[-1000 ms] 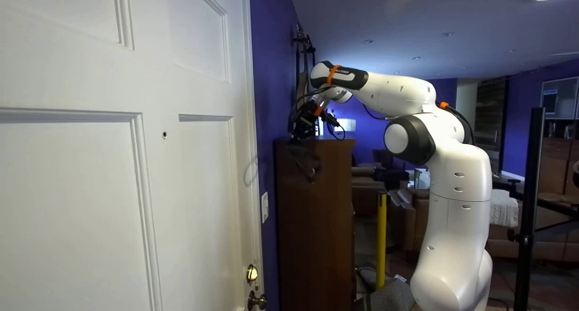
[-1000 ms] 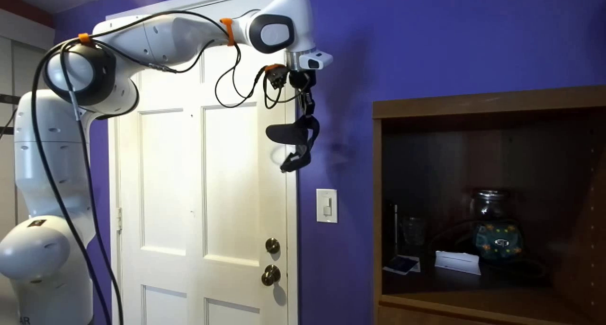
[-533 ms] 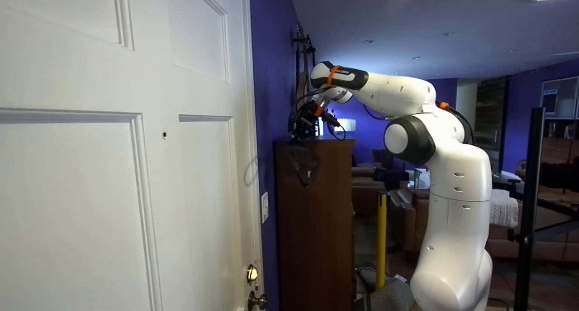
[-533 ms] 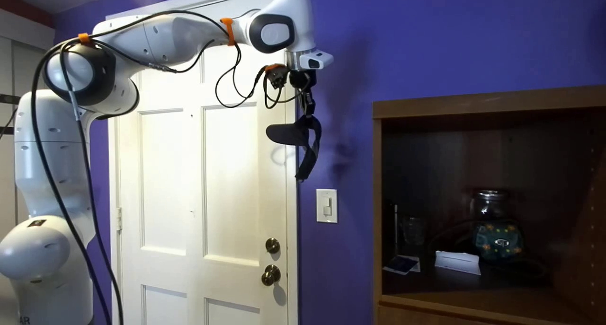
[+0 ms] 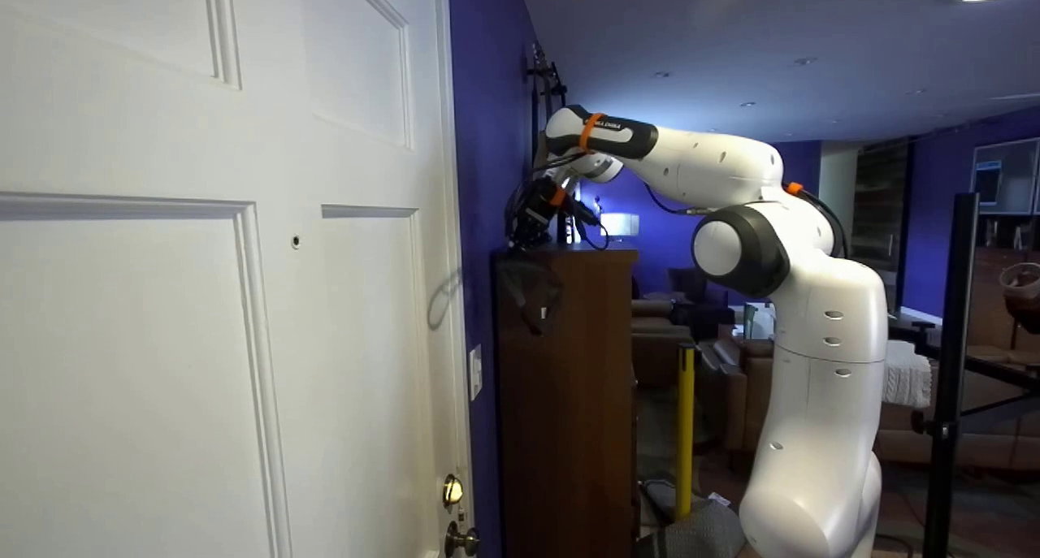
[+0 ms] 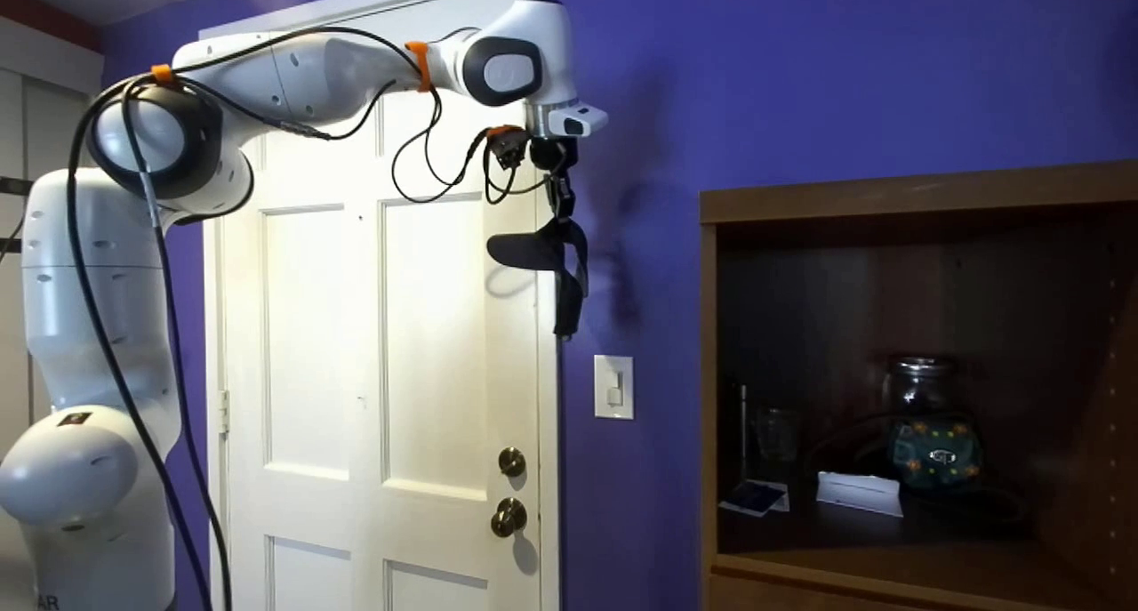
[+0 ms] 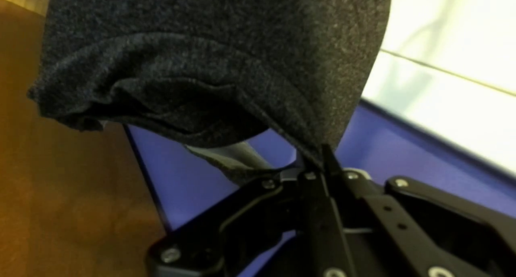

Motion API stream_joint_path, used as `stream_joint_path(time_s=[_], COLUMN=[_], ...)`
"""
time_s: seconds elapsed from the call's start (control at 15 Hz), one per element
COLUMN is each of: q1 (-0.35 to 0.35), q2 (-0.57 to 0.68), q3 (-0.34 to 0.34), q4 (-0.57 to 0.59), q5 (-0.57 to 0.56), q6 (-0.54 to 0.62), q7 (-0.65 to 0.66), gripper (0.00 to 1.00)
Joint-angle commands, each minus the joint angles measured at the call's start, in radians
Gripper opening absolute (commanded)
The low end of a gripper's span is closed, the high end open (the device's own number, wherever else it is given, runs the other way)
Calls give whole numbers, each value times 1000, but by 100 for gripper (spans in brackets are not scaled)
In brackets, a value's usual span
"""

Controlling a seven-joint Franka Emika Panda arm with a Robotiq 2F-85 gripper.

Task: Remove the half cap from the cabinet top and hang it on the door coat hanging hook

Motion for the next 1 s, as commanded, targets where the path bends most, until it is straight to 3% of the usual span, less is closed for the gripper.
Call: stream_joint_path(time_s=[0.0,0.4,0.47,0.73,0.8,0.93], q1=[44,83,149,210,213,230], q2=[-97,-274,-304,-396,-320,-353], q3=[53,158,121,140,117,124], q4=[-92,-288,-325,-484,-362,-425], q5=[-42,-99,-104,-68,-94,-92], q6=[8,54,70,159,90,122], q7=[102,309,343,367,357,360], gripper=[1,1,1,1,5,5])
